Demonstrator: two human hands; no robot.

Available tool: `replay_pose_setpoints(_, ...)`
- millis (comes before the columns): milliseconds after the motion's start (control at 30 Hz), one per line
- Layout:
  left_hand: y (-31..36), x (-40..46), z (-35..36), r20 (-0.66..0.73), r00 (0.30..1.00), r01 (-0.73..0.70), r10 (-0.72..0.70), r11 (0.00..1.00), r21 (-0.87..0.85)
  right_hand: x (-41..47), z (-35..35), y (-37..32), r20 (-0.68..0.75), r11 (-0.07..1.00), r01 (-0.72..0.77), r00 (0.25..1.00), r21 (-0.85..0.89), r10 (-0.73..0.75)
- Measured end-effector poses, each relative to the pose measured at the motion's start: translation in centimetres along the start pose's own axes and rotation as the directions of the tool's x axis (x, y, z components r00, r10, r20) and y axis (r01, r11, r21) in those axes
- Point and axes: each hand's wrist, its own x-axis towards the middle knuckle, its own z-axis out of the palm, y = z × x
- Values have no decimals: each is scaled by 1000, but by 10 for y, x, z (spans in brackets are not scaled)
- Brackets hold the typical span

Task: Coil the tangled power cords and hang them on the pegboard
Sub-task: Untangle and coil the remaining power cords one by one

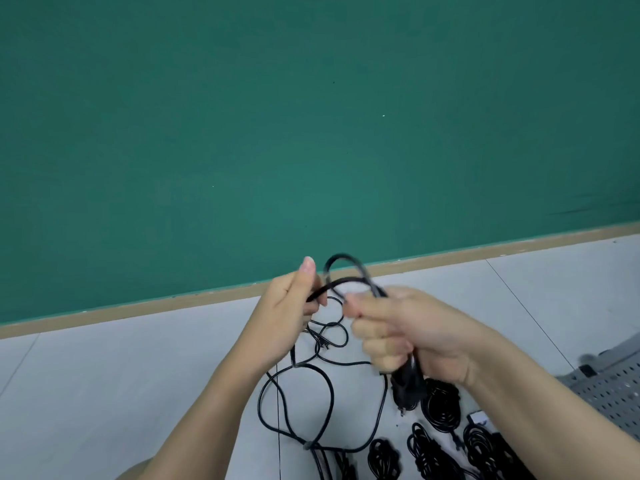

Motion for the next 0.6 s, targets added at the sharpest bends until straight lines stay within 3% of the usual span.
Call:
replay_pose_setpoints(100,-10,5,-9,-4,1000,24,-24,934,357,2,-22,-10,-248,979,187,948,-85,-202)
replay_pose_setpoints(167,-16,5,-11,-4,1000,-20,25,880,475,6,-35,-9,-374,962,234,887,-140,-270)
replay_pose_setpoints(300,-12,-1,1,-92,983,-116,156,931,346,21,-33,7,-498,942,211,807,-261,-319)
replay_pose_setpoints(400,-6,-8,22,-104,979,-147,173,964,221,30,-20,20,-490,942,193,814,-276,-310)
replay_pose_setpoints(600,-5,-16,43,154,958,-274,243,932,235,34,-13,24,-396,914,285,834,-288,-384)
